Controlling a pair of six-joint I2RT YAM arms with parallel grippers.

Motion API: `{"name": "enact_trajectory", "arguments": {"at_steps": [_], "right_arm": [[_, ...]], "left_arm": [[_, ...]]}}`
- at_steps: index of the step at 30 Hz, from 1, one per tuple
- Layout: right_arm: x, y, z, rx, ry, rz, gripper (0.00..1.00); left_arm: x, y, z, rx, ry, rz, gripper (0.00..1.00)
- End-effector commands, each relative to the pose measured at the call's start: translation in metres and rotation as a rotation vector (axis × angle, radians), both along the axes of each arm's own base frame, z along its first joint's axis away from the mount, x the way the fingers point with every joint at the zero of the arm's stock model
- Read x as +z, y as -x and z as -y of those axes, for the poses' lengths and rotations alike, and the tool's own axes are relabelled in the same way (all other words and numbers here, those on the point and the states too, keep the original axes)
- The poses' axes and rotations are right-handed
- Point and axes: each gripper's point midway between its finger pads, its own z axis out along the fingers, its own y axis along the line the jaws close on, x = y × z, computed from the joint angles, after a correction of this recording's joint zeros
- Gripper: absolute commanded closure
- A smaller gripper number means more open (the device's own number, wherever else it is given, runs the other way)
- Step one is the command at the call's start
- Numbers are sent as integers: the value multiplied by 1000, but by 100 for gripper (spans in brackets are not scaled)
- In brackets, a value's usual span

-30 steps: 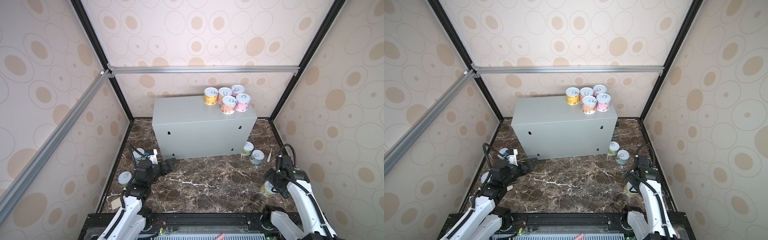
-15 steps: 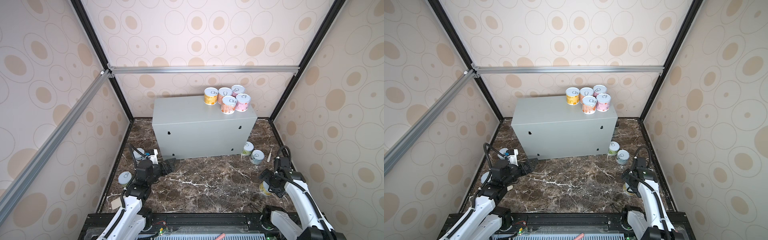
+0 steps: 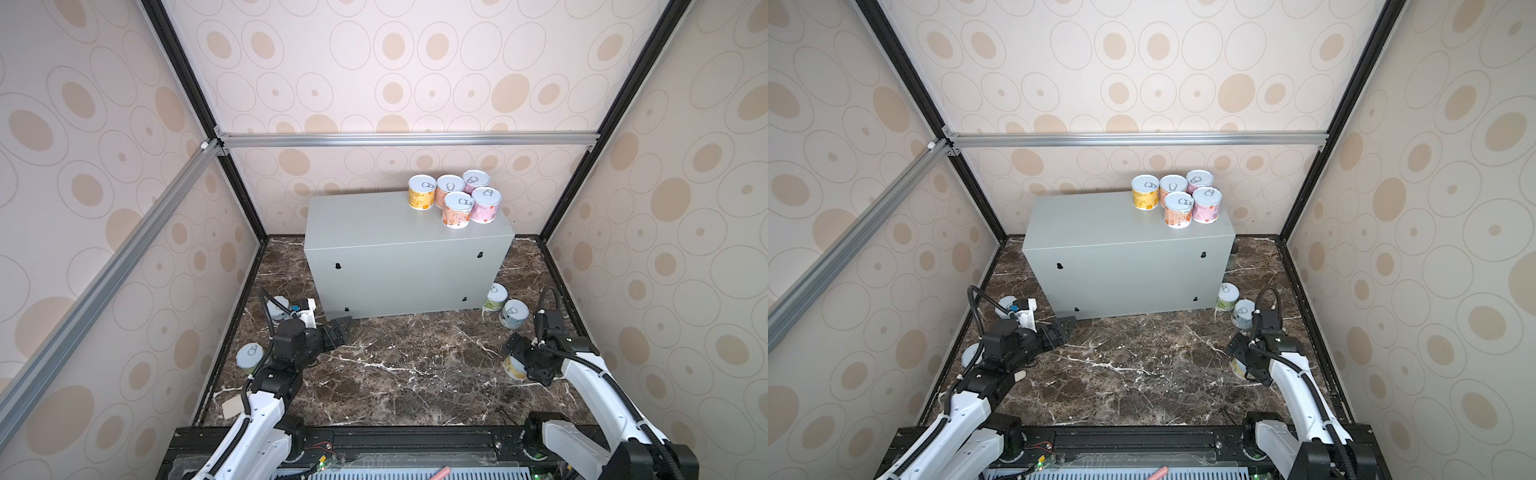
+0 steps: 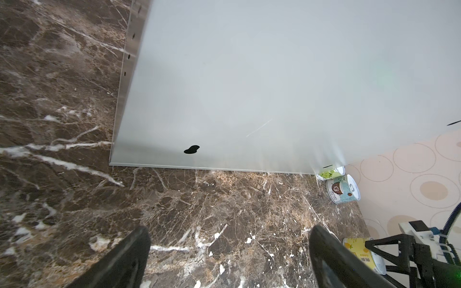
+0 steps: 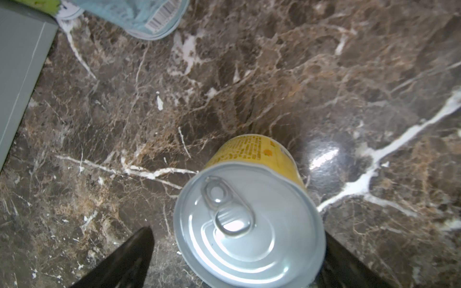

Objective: Place and organize the canned foods onto the counter
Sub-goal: 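Close the right gripper around the yellow-labelled can, then lift the yellow-labelled can off the table with the right gripper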

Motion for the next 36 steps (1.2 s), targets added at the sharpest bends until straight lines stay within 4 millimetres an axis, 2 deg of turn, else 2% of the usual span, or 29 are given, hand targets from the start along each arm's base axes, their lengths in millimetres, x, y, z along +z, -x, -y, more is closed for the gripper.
{"name": "enact_trajectory", "arguments": {"at_steps": [1, 7, 12, 24, 36], "right_arm": [[12, -16, -7, 65, 45, 42, 1], [15, -25, 3, 96, 174, 71, 1], [-1, -23, 10, 63, 208, 54, 1], [-26, -27, 4, 91, 189, 27, 5], [-31, -29, -3, 138, 215, -9, 11]], "left_arm": [[5, -2, 2, -5, 4, 17, 1], [3, -2, 2, -4, -2, 8, 1], [0, -3, 1, 0, -8, -2, 1], [-5, -4, -2, 16, -22, -17, 1], [-5, -5, -6, 37, -35, -12, 1]]}}
